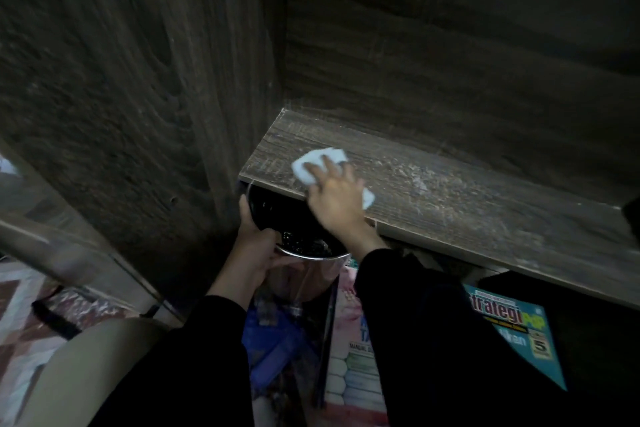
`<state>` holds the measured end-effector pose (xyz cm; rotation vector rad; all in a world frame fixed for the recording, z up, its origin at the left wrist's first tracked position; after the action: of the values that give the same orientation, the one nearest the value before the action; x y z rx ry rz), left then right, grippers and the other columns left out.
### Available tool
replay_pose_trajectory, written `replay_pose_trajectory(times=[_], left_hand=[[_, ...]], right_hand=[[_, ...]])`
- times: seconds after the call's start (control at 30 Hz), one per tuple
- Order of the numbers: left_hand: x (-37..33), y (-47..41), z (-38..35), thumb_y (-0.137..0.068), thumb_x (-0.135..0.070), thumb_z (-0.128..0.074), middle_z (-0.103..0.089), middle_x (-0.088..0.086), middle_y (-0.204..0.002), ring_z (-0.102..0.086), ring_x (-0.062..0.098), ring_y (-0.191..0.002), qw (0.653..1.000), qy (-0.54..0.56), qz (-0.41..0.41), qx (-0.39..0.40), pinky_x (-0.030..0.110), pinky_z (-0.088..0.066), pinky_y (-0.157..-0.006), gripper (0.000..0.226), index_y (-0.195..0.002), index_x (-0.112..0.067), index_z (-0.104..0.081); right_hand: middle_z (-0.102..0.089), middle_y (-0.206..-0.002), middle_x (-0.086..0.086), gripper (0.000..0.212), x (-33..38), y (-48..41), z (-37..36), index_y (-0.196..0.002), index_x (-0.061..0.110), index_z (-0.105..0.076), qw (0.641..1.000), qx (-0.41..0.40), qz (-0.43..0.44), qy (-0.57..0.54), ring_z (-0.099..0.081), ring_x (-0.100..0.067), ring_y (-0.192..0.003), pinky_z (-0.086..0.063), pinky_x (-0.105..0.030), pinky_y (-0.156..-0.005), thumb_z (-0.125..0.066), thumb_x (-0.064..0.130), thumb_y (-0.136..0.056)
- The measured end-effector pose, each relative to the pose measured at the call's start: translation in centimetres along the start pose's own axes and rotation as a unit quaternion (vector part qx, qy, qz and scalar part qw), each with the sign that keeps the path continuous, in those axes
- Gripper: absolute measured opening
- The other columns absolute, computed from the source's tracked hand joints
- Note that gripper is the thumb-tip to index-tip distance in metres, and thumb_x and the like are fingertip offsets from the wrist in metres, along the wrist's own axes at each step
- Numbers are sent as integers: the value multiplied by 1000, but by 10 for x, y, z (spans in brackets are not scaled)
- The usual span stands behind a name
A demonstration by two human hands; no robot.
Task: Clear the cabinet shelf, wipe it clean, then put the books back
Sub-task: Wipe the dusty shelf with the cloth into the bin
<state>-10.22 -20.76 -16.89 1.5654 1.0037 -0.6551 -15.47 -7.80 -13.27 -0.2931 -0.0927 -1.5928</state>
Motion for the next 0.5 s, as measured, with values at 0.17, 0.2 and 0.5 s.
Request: replay_pose_trajectory(times=[0.17,0.2,0.5], left_hand=[[0,-1,-3,-90,11,-40,-48,6,-134,-62,25,-83,1000,-1,-16,8,41,-58,-50,81,-148,-39,-14],[0,-3,-2,-89,13,-37,-47,6,-136,-62,26,-83,1000,-2,-17,9,43,-58,-50,81,-148,-39,-16],[4,-15,2,-79,28,-28,-38,8,-145,-58,38,-83,999,-1,-24,29,61,-51,-49,91,-147,-31,-20]], right_hand=[[-51,-141,-1,45,21,15,-1,-120,26,-66,975,54,163,-141,-42,-27,-122,-32,-33,-97,-49,8,-83],[-58,-134,-2,44,11,14,5,-113,24,-71,963,61,151,-214,-49,-26,-113,-35,-28,-93,-47,7,-79],[-68,-115,-8,34,-231,45,83,-109,23,-70,907,-240,-291,-188,-55,-33,-113,-41,-39,-100,-51,19,-81]])
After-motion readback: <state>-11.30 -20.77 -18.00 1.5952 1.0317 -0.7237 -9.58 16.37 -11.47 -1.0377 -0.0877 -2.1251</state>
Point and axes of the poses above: each hand's wrist, its own y-axis away from the middle knuckle, its own z-axis out of the back of the hand, x = y × z, the point moved 5 cm from there along -y, towards the middle knuckle
